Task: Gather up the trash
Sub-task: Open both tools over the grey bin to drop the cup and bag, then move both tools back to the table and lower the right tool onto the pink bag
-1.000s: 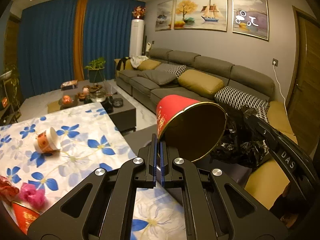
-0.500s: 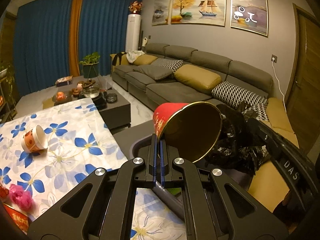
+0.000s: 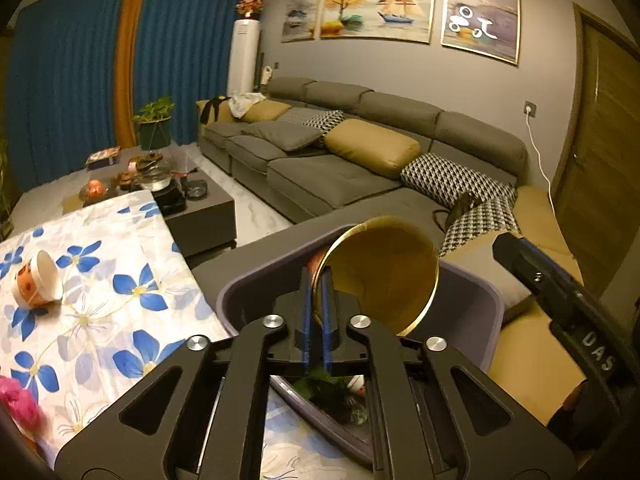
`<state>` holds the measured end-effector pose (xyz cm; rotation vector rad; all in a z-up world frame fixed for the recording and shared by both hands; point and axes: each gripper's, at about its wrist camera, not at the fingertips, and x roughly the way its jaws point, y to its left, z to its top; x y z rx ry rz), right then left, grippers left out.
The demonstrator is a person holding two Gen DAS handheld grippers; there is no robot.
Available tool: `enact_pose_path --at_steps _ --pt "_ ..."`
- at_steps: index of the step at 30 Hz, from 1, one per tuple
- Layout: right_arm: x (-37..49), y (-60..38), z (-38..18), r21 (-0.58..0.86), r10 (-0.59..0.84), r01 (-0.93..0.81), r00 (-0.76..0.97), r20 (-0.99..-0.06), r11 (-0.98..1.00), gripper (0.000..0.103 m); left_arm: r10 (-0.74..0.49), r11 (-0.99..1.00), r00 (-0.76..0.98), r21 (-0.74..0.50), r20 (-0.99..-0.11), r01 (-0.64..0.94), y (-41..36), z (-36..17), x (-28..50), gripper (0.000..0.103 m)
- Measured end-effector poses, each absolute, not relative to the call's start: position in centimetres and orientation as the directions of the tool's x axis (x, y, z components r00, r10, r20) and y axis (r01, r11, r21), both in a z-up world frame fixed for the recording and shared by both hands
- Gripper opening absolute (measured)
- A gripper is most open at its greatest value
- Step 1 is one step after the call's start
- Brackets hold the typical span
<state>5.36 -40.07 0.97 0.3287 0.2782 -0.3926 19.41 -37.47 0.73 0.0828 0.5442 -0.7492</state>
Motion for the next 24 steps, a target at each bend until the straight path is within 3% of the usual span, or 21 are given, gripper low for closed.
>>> enact_pose_path --at_steps 1,2,3,6,12,24 --pt "5.2 -40.2 1.0 0.257 -0.329 0.418 0.886 -0.326 0.871 0.037 -0.625 0.735 0.603 -0.115 -0.495 0.668 -37.4 0.6 19.3 0.023" --pt "5.0 -40.1 1.0 0.257 -0.333 0.422 0.885 -0.326 0.869 0.043 -0.616 0.745 0.615 -0.109 -0.493 0.659 -37.2 0.6 19.2 0.048" --pt "4.8 -40.1 1.0 0.257 -0.337 0.424 0.884 -0.324 0.868 0.046 -0.613 0.75 0.623 -0.111 -0.487 0.652 -37.1 0.6 19.1 0.065" --pt "4.0 -40.1 1.2 0.254 -0.344 0.429 0.883 -0.319 0.867 0.048 -0.586 0.786 0.663 -0.129 -0.465 0.605 -35.5 1.1 18.9 0.08" --pt "3.0 -38.3 1.5 0.235 -0.341 0.415 0.891 -0.3 0.879 0.059 -0.538 0.833 0.729 -0.139 -0.423 0.535 -31.8 2.8 17.4 0.093" --pt "2.6 -32.2 1.5 0.219 -0.242 0.313 0.924 -0.296 0.924 0.078 -0.4 0.916 0.84 -0.134 -0.368 0.378 -21.0 3.3 12.7 0.094"
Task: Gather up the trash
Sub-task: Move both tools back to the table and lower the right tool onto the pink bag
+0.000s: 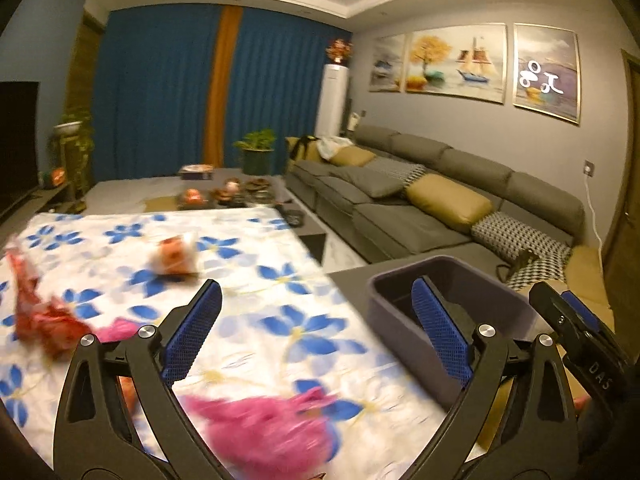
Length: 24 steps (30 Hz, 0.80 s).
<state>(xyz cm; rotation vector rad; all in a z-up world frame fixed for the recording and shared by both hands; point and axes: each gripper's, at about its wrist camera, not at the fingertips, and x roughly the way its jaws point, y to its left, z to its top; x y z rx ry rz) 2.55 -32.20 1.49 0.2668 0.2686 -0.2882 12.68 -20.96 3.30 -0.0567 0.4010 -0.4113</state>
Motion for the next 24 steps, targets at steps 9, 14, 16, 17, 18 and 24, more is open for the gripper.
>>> enact_pose_path --at_steps 9,14,16,17,18,24 --pt "4.2 -26.2 -0.9 0.231 -0.097 0.188 0.93 -0.354 0.955 0.083 -0.219 0.976 0.884 -0.112 -0.413 0.189 -11.7 1.0 11.6 0.094" --pt "5.4 -22.2 -2.7 0.225 -0.022 0.121 0.916 -0.4 0.967 0.083 -0.169 0.985 0.887 -0.095 -0.431 0.141 -7.9 -0.4 10.9 0.094" --pt "5.9 -21.1 -3.1 0.216 -0.003 0.103 0.908 -0.419 0.971 0.083 -0.143 0.99 0.891 -0.076 -0.431 0.122 -6.7 -0.8 10.5 0.094" --pt "6.2 -20.4 -3.4 0.21 0.006 0.093 0.903 -0.43 0.973 0.083 -0.142 0.99 0.89 -0.076 -0.432 0.12 -6.2 -1.0 10.3 0.094" --pt "6.5 -19.8 -3.6 0.201 0.01 0.087 0.899 -0.439 0.976 0.083 -0.139 0.99 0.889 -0.077 -0.436 0.118 -5.6 -1.2 10.2 0.094" --pt "7.7 -18.1 -5.3 0.169 0.017 0.078 0.867 -0.498 0.983 0.083 -0.118 0.992 0.885 -0.087 -0.449 0.088 -3.5 -2.0 10.2 0.094"
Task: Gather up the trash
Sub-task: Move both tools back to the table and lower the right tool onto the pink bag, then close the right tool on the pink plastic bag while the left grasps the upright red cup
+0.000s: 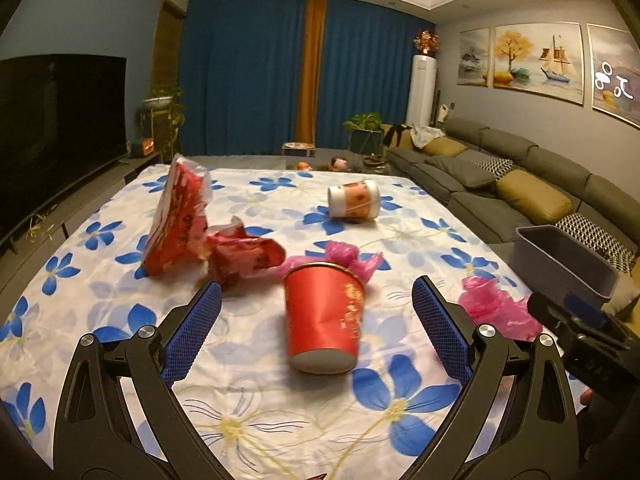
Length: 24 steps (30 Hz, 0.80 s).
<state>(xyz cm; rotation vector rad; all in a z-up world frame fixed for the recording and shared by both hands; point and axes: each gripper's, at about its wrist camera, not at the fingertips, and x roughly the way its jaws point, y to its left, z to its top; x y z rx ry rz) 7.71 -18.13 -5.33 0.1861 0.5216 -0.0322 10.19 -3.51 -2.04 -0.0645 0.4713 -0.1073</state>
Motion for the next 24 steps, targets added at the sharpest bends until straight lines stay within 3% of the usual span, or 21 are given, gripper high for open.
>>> enact_pose_path --at_steps 11,19,24 --pt "9.7 -17.6 -6.9 0.128 -0.004 0.09 0.832 -0.555 0.988 0.082 -0.137 0.99 0.851 -0.102 -0.507 0.099 -3.4 -3.8 12.1 0.094" --pt "11.0 -17.6 -7.5 0.123 0.007 0.08 0.812 -0.583 0.989 0.071 -0.134 0.991 0.831 -0.097 -0.54 0.097 -3.7 -4.9 13.7 0.094" --pt "11.5 -17.4 -7.8 0.123 0.022 0.065 0.803 -0.596 0.99 0.057 -0.137 0.99 0.817 -0.095 -0.559 0.101 -3.8 -5.5 14.5 0.094"
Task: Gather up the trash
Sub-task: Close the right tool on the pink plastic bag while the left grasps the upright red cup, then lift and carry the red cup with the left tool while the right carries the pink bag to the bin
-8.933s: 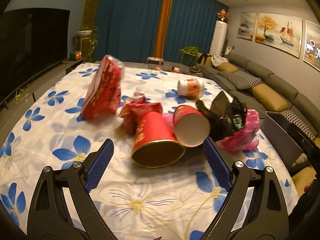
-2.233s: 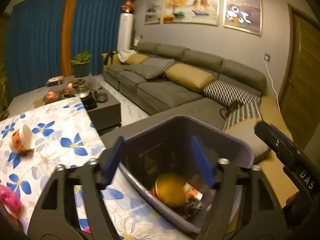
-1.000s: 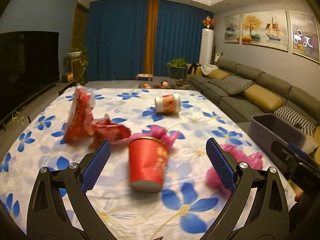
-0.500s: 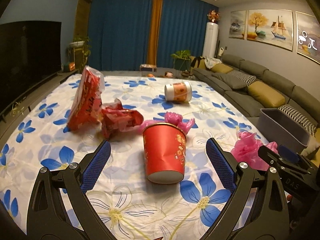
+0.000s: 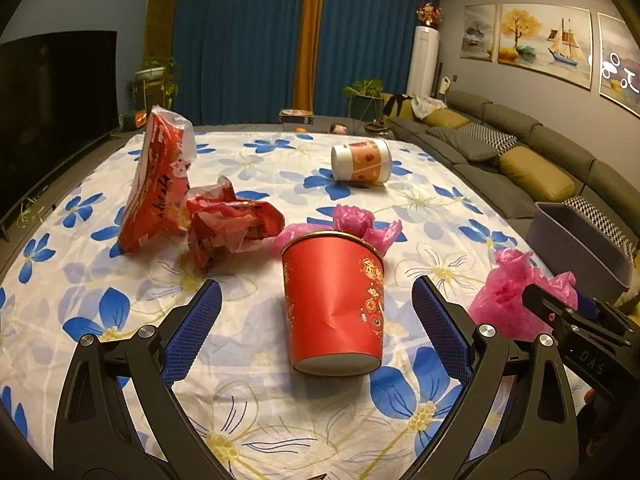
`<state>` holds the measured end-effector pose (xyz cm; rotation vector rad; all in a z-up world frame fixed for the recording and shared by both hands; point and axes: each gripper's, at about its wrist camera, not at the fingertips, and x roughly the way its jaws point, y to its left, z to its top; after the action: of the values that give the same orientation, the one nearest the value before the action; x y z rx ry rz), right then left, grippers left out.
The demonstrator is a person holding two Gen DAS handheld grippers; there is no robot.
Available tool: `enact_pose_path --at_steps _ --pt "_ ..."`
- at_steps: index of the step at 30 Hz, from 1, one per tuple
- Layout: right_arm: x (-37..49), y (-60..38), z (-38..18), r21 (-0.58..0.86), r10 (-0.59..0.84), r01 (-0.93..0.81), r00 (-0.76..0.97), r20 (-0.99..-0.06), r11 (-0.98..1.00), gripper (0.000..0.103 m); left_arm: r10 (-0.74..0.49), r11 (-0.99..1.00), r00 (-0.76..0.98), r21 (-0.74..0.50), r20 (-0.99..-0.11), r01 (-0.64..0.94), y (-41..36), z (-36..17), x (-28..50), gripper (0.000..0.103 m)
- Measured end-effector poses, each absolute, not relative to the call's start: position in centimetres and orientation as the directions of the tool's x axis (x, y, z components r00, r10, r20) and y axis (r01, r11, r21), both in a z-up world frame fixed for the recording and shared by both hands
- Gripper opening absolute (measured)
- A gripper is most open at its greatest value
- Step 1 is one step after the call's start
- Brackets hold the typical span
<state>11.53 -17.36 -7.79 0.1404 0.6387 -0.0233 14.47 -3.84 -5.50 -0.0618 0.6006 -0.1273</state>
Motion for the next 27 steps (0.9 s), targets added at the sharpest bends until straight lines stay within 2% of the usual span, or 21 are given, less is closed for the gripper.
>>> enact_pose_path --at_steps 1,3,5,8,10,13,19,20,27 --pt "11.6 -17.3 -7.8 0.122 0.022 0.063 0.803 -0.596 0.991 0.055 -0.139 0.99 0.813 -0.096 -0.565 0.102 -3.8 -5.7 14.6 0.094" --pt "11.7 -17.1 -7.9 0.121 0.029 0.055 0.799 -0.6 0.991 0.04 -0.149 0.989 0.803 -0.109 -0.578 0.105 -3.7 -5.8 15.1 0.094" --pt "11.8 -17.1 -7.8 0.125 0.035 0.049 0.801 -0.598 0.991 0.032 -0.16 0.986 0.794 -0.124 -0.586 0.108 -3.5 -6.0 15.4 0.094" --pt "11.6 -17.1 -7.7 0.127 0.038 0.046 0.807 -0.589 0.991 0.026 -0.172 0.984 0.777 -0.137 -0.606 0.111 -3.4 -6.4 16.0 0.094" --pt "11.5 -17.1 -7.6 0.13 0.042 0.043 0.81 -0.584 0.991 0.025 -0.184 0.982 0.767 -0.145 -0.614 0.119 -3.5 -6.5 16.2 0.094" --pt "11.3 -17.1 -7.3 0.136 0.048 0.038 0.815 -0.578 0.99 0.025 -0.212 0.976 0.751 -0.167 -0.625 0.137 -3.4 -6.8 16.5 0.087" --pt "10.6 -17.2 -6.6 0.144 0.055 0.032 0.828 -0.558 0.989 0.024 -0.252 0.966 0.721 -0.215 -0.645 0.145 -2.9 -7.3 17.1 0.066" --pt "10.5 -17.2 -6.5 0.146 0.056 0.031 0.83 -0.555 0.989 0.024 -0.256 0.965 0.718 -0.215 -0.647 0.151 -3.0 -7.3 17.1 0.058" --pt "9.8 -17.6 -5.9 0.16 0.06 0.031 0.842 -0.537 0.987 0.024 -0.255 0.967 0.731 -0.182 -0.633 0.18 -3.6 -7.0 16.2 0.055"
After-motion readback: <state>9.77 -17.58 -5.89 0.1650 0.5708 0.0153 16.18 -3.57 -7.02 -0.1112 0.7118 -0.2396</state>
